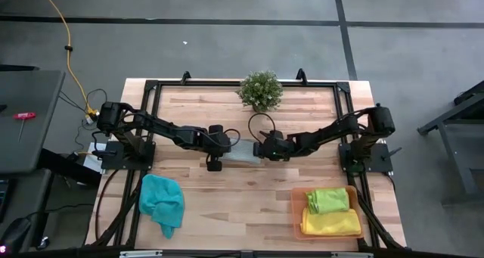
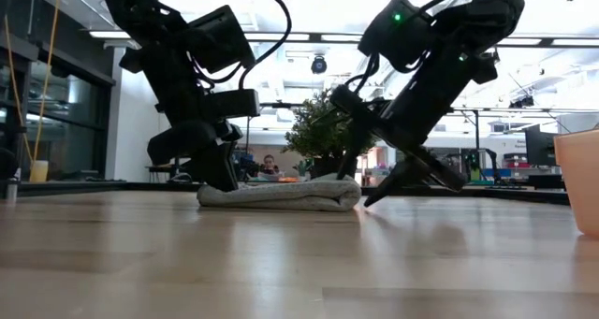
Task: Fold microfiber towels
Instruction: Put the folded gray microfiber towel into the orange bin
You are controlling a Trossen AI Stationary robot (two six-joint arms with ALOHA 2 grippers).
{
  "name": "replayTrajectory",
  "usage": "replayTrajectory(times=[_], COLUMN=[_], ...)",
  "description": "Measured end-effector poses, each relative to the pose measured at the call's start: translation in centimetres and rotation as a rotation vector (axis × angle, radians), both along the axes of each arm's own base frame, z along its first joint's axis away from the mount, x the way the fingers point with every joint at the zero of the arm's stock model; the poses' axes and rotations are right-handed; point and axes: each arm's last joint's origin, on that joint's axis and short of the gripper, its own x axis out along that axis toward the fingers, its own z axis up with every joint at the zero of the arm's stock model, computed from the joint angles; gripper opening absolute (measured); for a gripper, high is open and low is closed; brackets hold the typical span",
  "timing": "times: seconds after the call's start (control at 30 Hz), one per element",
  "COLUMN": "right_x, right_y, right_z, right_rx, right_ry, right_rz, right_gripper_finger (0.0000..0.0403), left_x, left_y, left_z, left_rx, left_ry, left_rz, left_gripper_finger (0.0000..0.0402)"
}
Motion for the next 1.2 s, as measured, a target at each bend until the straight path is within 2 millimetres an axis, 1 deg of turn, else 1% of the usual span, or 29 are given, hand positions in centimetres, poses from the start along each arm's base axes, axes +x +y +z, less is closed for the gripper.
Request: replayTrajectory(times=[0.1, 0.2, 0.33, 0.43, 0.5, 0.53, 0.6, 0.67, 0.73, 0.77, 0.8, 0.9, 0.97, 1.03, 1.13, 1.2], right_x=[0.2, 0.5, 0.9, 0.8, 0.7, 0.6, 0.4, 0.2, 0.1, 0.0, 0.0, -0.4, -0.8, -1.3, -1.8, -2.0], right_y=[0.0, 0.0, 0.0, 0.1, 0.0, 0.0, 0.0, 0.0, 0.0, 0.1, 0.2, 0.2, 0.2, 0.4, 1.0, 1.8], right_z=[-0.1, -0.5, -1.3, -1.5, -1.7, -1.7, -1.9, -2.0, -2.0, -2.0, -1.7, -1.0, -0.5, 0.1, 0.9, 1.5], right_rx=[0.025, 0.044, 0.067, 0.065, 0.054, 0.048, 0.036, 0.022, 0.003, -0.012, -0.028, -0.03, -0.048, -0.048, -0.003, 0.031], right_ry=[-0.017, -0.037, -0.041, -0.031, -0.009, 0.004, 0.031, 0.059, 0.081, 0.084, 0.081, 0.101, 0.114, 0.133, 0.139, 0.129], right_rz=[-0.03, -0.042, -0.089, -0.118, -0.113, -0.107, -0.089, -0.066, -0.031, -0.011, 0.012, 0.051, 0.105, 0.171, 0.271, 0.319], right_gripper_finger=[0.0226, 0.0238, 0.024, 0.0238, 0.0225, 0.0212, 0.0171, 0.0115, 0.005, 0.0027, 0.0016, 0.0019, 0.0009, 0.0006, 0.0004, 0.0004], left_x=[0.0, 0.0, 0.0, 0.0, 0.1, 0.1, 0.0, 0.2, -0.1, -0.2, -0.2, -0.7, -1.6, -2.3, -3.7, -4.3], left_y=[0.0, 0.0, 0.0, 0.0, 0.0, 0.0, 0.1, 0.2, 0.5, 0.6, 0.8, 1.4, 1.6, 1.8, 1.8, 1.8], left_z=[0.0, 0.0, 0.0, 0.0, 0.0, 0.0, 0.2, 1.0, 2.2, 3.0, 3.9, 7.1, 8.8, 10.5, 12.7, 13.8], left_rx=[0.0, -0.001, -0.013, -0.02, -0.021, -0.021, -0.027, -0.066, -0.106, -0.11, -0.106, -0.063, -0.032, -0.002, -0.002, -0.015], left_ry=[-0.004, -0.007, -0.016, -0.02, -0.021, -0.021, -0.024, -0.044, -0.05, -0.057, -0.077, -0.118, -0.117, -0.163, -0.238, -0.295], left_rz=[0.001, 0.003, 0.03, 0.044, 0.046, 0.046, 0.046, 0.034, 0.027, 0.028, 0.027, 0.02, 0.026, 0.046, 0.097, 0.14], left_gripper_finger=[0.0, 0.0, 0.0, 0.0, 0.0, 0.0, 0.0, 0.0, 0.0, 0.0, 0.0, 0.0, 0.0, 0.0, 0.0, 0.0])
